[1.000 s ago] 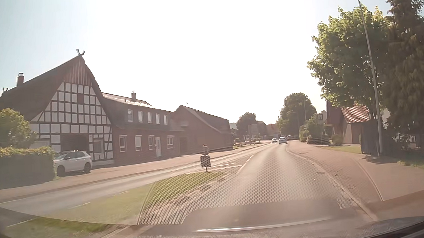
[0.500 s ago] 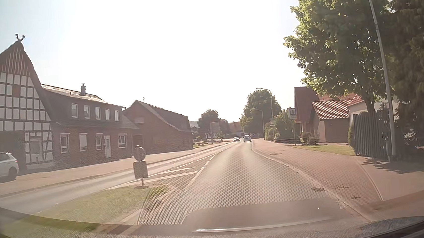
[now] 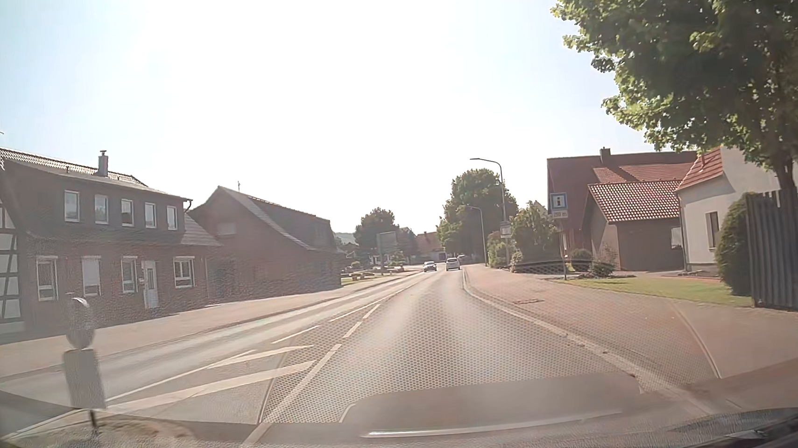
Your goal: Follow the waypoints while adhering to traffic rules and regulations
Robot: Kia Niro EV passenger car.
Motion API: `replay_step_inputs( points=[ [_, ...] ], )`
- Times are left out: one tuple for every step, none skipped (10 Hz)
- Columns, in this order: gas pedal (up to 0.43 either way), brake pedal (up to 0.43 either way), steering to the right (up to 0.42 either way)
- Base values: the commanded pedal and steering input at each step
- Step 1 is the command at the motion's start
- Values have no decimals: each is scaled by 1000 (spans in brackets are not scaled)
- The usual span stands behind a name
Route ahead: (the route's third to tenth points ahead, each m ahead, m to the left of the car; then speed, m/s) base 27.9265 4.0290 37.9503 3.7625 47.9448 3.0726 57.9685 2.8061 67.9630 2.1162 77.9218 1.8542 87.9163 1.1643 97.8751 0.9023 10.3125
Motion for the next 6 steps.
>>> replay_step_inputs(
  points=[
    [268, 0, -1],
    [268, 0, -1],
    [268, 0, -1],
    [268, 0, -1],
    [268, 0, -1],
    [268, 0, -1]
  ],
)
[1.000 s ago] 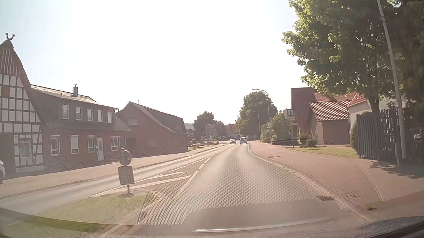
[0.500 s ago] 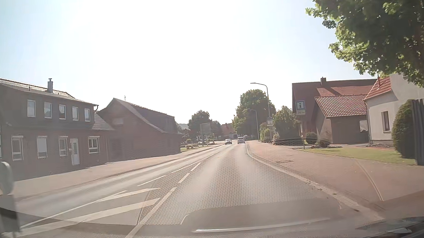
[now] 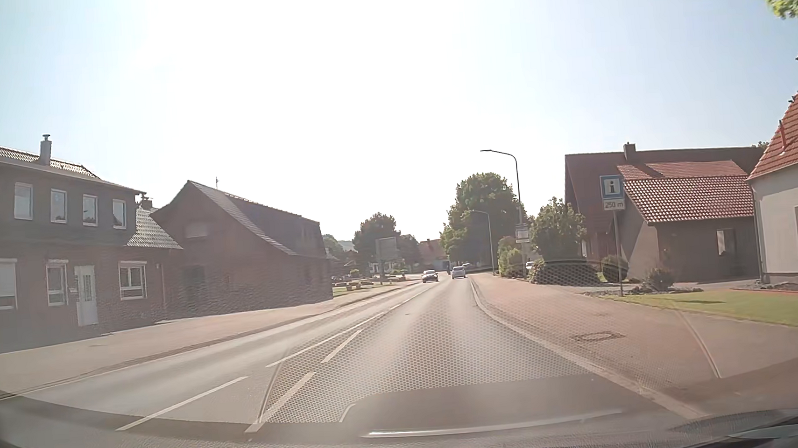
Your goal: Follow the waypoints while adhering to traffic rules and regulations
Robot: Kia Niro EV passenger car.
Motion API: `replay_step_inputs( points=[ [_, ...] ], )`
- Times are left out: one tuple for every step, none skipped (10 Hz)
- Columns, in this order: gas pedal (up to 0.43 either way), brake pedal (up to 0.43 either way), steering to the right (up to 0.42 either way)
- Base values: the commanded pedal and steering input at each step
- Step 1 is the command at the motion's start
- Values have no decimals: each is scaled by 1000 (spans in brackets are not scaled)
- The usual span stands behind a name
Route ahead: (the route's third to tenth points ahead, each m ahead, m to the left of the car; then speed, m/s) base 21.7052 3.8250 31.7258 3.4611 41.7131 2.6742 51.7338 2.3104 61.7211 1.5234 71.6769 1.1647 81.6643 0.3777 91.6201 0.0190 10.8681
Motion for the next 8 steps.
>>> replay_step_inputs(
  points=[
    [268, 0, -1],
    [268, 0, 1],
    [268, 0, 3],
    [268, 0, 4],
    [268, 0, 8],
    [268, 0, 11],
    [268, 0, 13],
    [268, 0, 15]
  ],
)
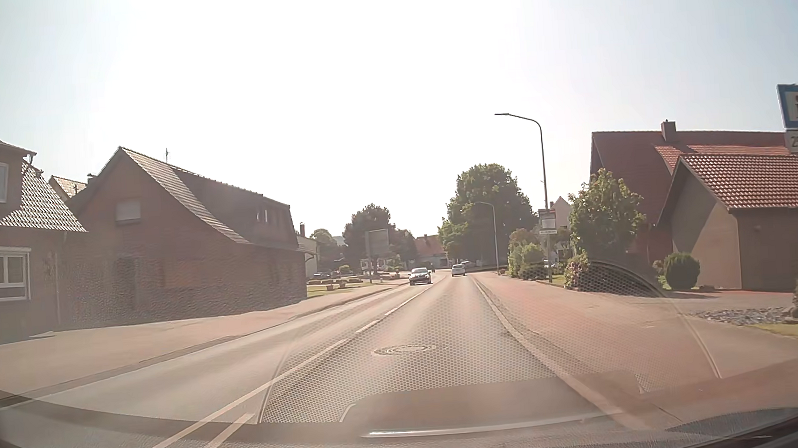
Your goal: Follow the waypoints while adhering to traffic rules and regulations
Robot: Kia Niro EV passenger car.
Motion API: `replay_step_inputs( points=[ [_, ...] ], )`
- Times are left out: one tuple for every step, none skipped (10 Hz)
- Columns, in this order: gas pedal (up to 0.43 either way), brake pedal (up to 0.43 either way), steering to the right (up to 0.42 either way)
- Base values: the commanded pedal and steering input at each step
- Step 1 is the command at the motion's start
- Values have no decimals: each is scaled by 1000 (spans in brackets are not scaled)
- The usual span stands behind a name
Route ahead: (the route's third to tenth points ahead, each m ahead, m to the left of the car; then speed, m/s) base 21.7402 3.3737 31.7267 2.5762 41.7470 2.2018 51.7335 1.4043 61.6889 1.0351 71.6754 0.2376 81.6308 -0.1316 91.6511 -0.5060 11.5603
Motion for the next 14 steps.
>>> replay_step_inputs(
  points=[
    [260, 0, 16],
    [260, 0, 16],
    [248, 0, 16],
    [248, 0, 16],
    [248, 0, 13],
    [248, 0, 12],
    [248, 0, 12],
    [248, 0, 11],
    [240, 0, 9],
    [228, 0, 9],
    [228, 0, 8],
    [220, 0, 8],
    [220, 0, 8],
    [209, 0, 7]
  ],
)
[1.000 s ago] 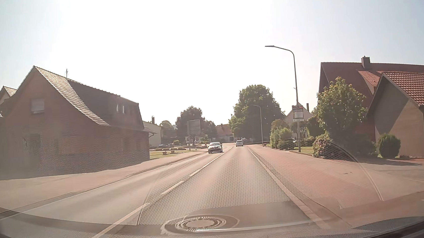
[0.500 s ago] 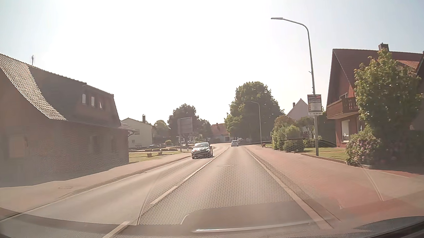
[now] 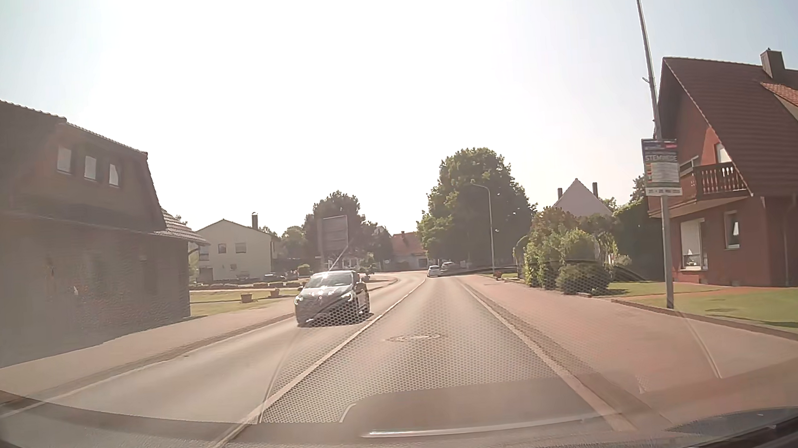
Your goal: Follow the waypoints while adhering to traffic rules and regulations
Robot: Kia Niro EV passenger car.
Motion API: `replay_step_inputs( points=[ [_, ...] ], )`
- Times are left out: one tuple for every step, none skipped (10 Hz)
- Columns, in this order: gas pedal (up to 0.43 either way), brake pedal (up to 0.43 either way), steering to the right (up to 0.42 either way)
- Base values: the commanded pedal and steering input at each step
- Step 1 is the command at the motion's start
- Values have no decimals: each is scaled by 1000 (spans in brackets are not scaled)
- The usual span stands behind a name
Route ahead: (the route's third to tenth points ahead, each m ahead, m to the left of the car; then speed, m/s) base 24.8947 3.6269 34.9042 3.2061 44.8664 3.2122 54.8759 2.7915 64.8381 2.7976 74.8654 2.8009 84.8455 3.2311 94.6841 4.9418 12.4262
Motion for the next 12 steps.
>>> replay_step_inputs(
  points=[
    [209, 0, 6],
    [209, 0, 6],
    [209, 0, 6],
    [209, 0, 5],
    [209, 0, 5],
    [209, 0, 5],
    [209, 0, 4],
    [197, 0, 4],
    [189, 0, 3],
    [189, 0, 4],
    [189, 0, 3],
    [189, 0, 3]
  ],
)
